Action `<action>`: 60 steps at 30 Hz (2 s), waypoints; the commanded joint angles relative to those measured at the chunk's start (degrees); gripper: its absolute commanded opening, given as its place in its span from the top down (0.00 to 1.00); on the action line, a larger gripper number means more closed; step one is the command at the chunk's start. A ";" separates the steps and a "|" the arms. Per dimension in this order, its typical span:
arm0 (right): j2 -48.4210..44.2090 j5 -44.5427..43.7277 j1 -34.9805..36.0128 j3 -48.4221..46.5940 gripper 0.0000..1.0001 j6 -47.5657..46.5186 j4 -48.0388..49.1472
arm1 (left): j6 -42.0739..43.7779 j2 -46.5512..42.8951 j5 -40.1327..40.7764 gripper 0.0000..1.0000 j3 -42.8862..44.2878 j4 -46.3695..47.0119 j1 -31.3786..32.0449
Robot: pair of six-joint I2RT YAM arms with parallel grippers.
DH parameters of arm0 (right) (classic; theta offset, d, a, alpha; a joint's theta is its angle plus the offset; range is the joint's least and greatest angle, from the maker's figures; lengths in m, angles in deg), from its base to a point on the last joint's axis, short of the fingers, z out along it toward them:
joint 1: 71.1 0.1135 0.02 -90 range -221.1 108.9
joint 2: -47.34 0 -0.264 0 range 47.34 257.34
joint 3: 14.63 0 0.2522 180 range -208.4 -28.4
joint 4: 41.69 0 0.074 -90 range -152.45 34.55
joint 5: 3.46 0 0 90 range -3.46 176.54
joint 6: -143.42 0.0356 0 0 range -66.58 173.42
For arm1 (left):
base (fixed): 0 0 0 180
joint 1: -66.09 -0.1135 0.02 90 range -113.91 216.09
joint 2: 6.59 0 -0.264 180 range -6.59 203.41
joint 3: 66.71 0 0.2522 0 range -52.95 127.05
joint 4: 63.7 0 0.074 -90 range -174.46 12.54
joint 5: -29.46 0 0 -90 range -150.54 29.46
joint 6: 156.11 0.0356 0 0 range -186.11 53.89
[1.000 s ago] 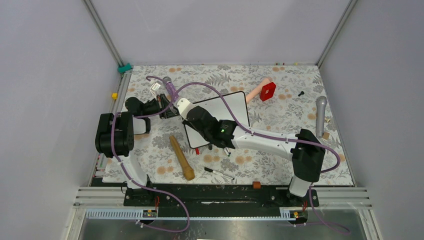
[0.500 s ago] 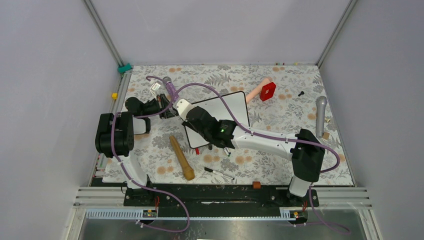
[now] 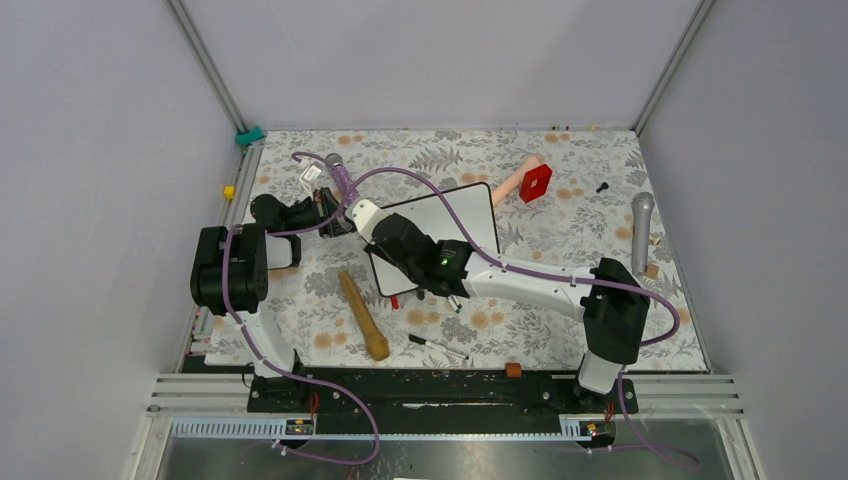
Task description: Write a sentence on the whiteboard
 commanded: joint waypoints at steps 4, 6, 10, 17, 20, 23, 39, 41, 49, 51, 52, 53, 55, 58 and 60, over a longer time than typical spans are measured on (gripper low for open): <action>-0.59 -4.42 0.34 -0.06 1.00 -1.80 0.93 | 0.54 -2.99 -2.12 1.00 -0.17 2.48 0.53; -0.88 -4.66 0.34 0.32 1.00 -2.01 1.07 | 0.53 -2.97 -2.16 1.00 -0.13 2.49 0.58; -1.42 -4.75 0.34 1.14 1.00 -2.15 1.12 | 0.59 -2.91 -2.14 1.00 -0.17 2.49 0.60; -2.06 -4.33 0.33 2.93 1.00 -2.36 0.96 | 0.58 -2.97 -2.14 1.00 -0.25 2.49 0.57; -2.48 -4.12 0.34 3.78 1.00 -2.44 0.90 | 0.60 -3.07 -2.23 1.00 -0.23 2.49 0.62; -2.68 -3.71 0.38 4.05 1.00 -2.38 0.67 | 0.56 -3.01 -2.15 1.00 -0.25 2.49 0.60; -2.52 1.78 0.34 2.89 1.00 -0.71 -2.10 | 0.68 -3.10 -2.16 1.00 -0.27 2.48 0.59; -2.14 2.18 0.33 2.33 1.00 -0.45 -2.39 | 0.70 -3.04 -2.16 1.00 -0.25 2.49 0.58; -0.19 3.12 0.38 -0.55 1.00 0.34 -3.73 | 0.67 -3.04 -2.20 1.00 -0.25 2.44 0.67; 0.13 3.21 0.36 -1.24 1.00 0.50 -4.00 | 0.71 -3.06 -2.23 1.00 -0.24 2.49 0.73; 0.30 3.29 0.34 -1.67 1.00 0.60 -4.17 | 0.69 -3.04 -2.20 1.00 -0.25 2.48 0.67; 0.42 3.38 0.35 -2.04 1.00 0.68 -4.43 | 0.69 -3.04 -2.21 1.00 -0.25 2.44 0.66; 0.69 3.68 0.36 -2.67 1.00 0.85 -4.76 | 0.71 -3.03 -2.22 1.00 -0.25 2.49 0.67; 1.05 3.94 0.40 -3.25 1.00 1.07 -5.15 | 0.63 -3.07 -2.18 1.00 -0.17 2.44 0.66; 1.08 3.93 0.29 -3.38 1.00 1.16 -5.23 | 0.64 -3.02 -2.26 1.00 -0.16 2.49 0.68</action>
